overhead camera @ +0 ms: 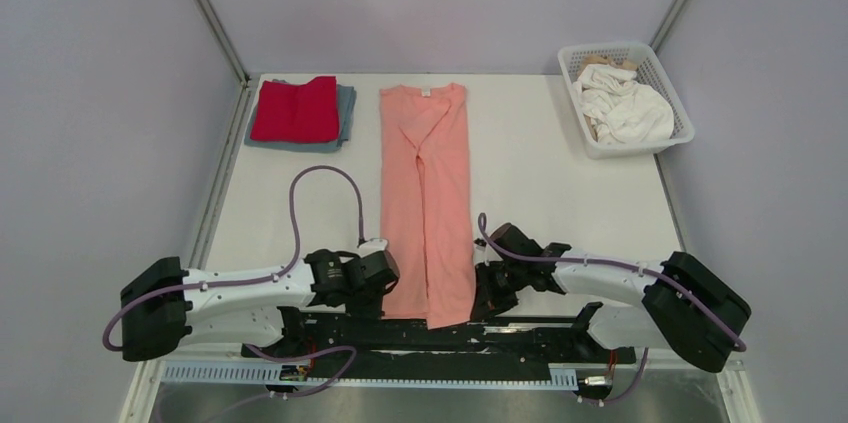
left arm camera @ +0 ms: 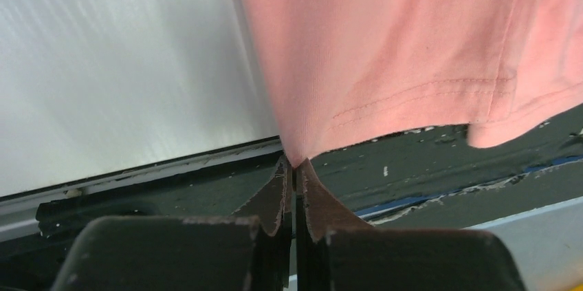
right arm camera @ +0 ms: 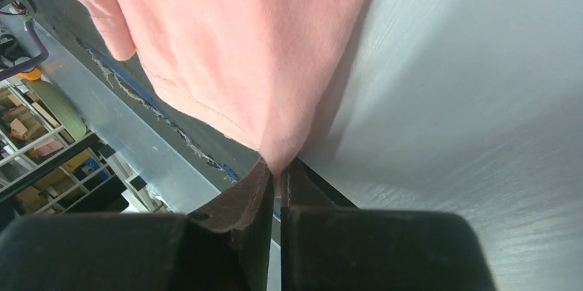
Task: Fold and stack the t-shirts
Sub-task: Grab the bottom of the folded rectangular tshirt with both arms, then fold the folded rectangular tshirt in 1/3 of the way
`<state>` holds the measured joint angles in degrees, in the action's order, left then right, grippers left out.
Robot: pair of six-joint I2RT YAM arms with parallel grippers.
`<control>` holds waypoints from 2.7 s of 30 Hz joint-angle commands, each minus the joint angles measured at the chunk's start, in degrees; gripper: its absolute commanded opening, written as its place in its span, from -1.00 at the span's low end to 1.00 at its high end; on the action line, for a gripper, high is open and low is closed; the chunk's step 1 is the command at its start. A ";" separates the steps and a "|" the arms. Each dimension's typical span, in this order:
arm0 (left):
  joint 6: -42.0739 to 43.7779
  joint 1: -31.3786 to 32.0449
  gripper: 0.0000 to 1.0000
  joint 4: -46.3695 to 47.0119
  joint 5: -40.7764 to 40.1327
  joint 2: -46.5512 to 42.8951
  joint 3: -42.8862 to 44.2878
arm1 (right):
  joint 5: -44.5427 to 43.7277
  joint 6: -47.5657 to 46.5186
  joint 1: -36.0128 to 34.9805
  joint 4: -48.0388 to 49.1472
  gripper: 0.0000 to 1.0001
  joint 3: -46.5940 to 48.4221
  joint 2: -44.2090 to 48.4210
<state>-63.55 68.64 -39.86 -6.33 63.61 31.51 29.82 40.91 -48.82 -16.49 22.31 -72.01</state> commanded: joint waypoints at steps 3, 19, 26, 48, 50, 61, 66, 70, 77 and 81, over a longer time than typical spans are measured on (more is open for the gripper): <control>-5.19 0.35 -1.00 -0.99 2.49 -6.23 -5.18 | 0.78 0.92 -0.15 -2.14 -0.89 -1.93 3.93; 3.54 -6.29 -1.00 5.44 -11.05 -15.77 1.33 | -4.90 -3.56 3.23 -1.89 -0.95 12.19 6.54; 15.51 -21.97 -1.00 16.63 -9.68 -6.08 7.71 | -12.00 -8.06 8.72 -2.07 -0.94 24.59 -1.68; 31.94 -43.02 -1.00 21.23 -4.23 28.20 35.37 | -27.85 -12.12 17.70 -0.13 -0.95 49.47 -25.94; 32.14 -43.91 -1.00 21.15 -2.76 30.46 36.49 | -27.70 -12.14 18.38 0.09 -0.95 50.23 -27.37; 33.46 -46.45 -1.00 22.14 4.17 41.28 43.49 | -24.34 -11.73 22.29 2.11 -0.93 53.49 -35.10; 33.92 -47.83 -0.58 21.35 5.89 44.28 45.90 | -22.71 -12.09 23.68 2.73 -0.81 56.13 -38.32; 34.43 -48.93 0.25 20.80 7.45 44.01 47.07 | -20.08 -13.24 24.45 2.70 -0.15 59.22 -39.62; 31.76 -49.13 1.00 23.82 9.28 33.60 38.78 | -20.43 -13.68 23.64 2.73 0.93 51.23 -30.93; 26.97 -49.13 1.00 25.73 12.23 27.17 28.47 | -18.00 -12.02 22.42 4.50 1.00 41.82 -24.46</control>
<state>-31.92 19.68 -17.12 2.20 98.45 67.61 9.50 27.97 -25.06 -14.90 70.39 -103.70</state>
